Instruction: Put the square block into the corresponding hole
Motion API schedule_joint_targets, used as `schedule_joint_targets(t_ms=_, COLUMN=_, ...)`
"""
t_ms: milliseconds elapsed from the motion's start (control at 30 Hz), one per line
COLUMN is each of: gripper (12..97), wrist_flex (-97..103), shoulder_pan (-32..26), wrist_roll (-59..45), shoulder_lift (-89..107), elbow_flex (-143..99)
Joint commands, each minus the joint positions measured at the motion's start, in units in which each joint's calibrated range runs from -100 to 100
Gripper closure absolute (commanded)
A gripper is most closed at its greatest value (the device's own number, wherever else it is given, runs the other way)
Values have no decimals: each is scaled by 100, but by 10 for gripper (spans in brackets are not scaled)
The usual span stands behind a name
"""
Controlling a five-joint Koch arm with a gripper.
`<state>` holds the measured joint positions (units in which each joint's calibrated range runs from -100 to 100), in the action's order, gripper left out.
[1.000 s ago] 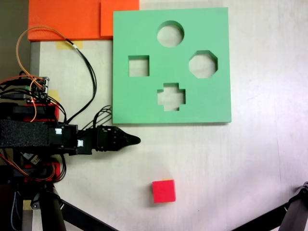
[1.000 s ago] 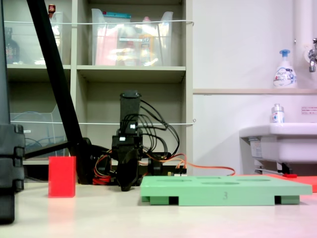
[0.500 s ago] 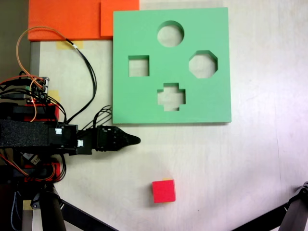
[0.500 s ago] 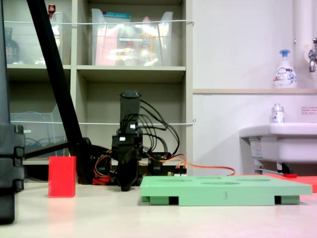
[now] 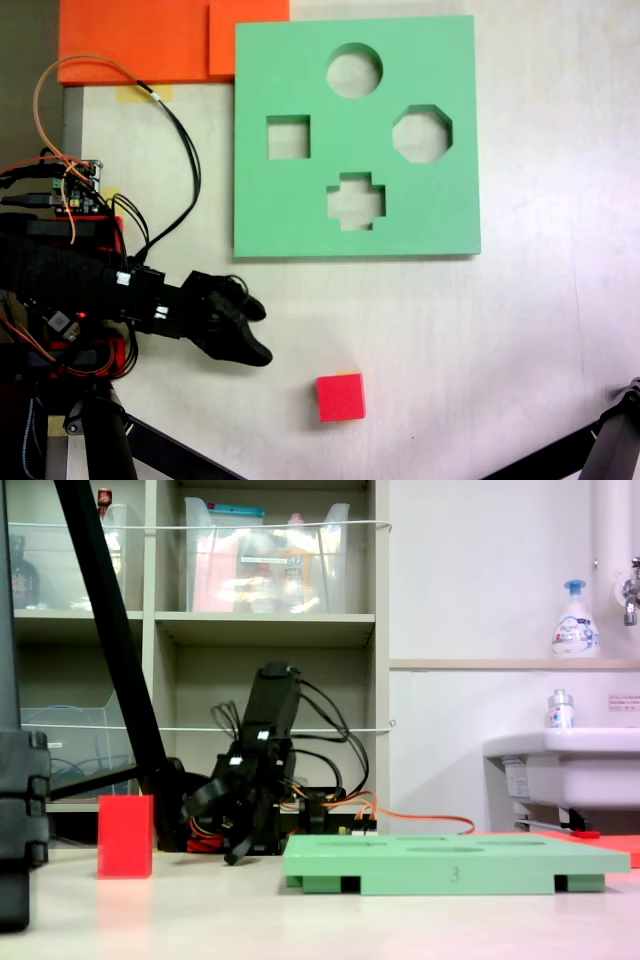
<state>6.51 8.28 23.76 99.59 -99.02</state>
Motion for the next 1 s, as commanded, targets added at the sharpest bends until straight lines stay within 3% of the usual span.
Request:
schedule_joint_targets(t_ms=0, gripper=634, wrist_flex=-656, shoulder_pan=298, wrist_roll=298, shoulder_lift=41, elbow_flex=-98)
schedule_joint_targets(t_ms=233, gripper=650, wrist_flex=-5663, shoulder_pan=435, wrist_roll=1402, shoulder_lift=41, elbow_flex=2843)
schedule_joint_targets(t_ms=333, gripper=703, wrist_flex=-6732, shoulder_pan=386, wrist_roll=1665, shoulder_lift=41, elbow_flex=3711)
schedule_joint_targets(t_ms=500, gripper=703, wrist_flex=-7444, shoulder_pan=327, wrist_roll=1670, shoulder_lift=-71, elbow_flex=5047)
schedule_joint_targets(t_ms=633, gripper=690, wrist_flex=-9207, shoulder_pan=371, wrist_roll=1592, shoulder_lift=-2012, elbow_flex=7061)
schedule_joint_targets(t_ms=767, gripper=486, wrist_flex=-10285, shoulder_pan=210, wrist_roll=1519, shoulder_lift=-3604, elbow_flex=8606)
schedule_joint_targets(t_ms=967, gripper=343, wrist_flex=-10651, shoulder_pan=186, wrist_roll=1280, shoulder_lift=-5224, elbow_flex=10311)
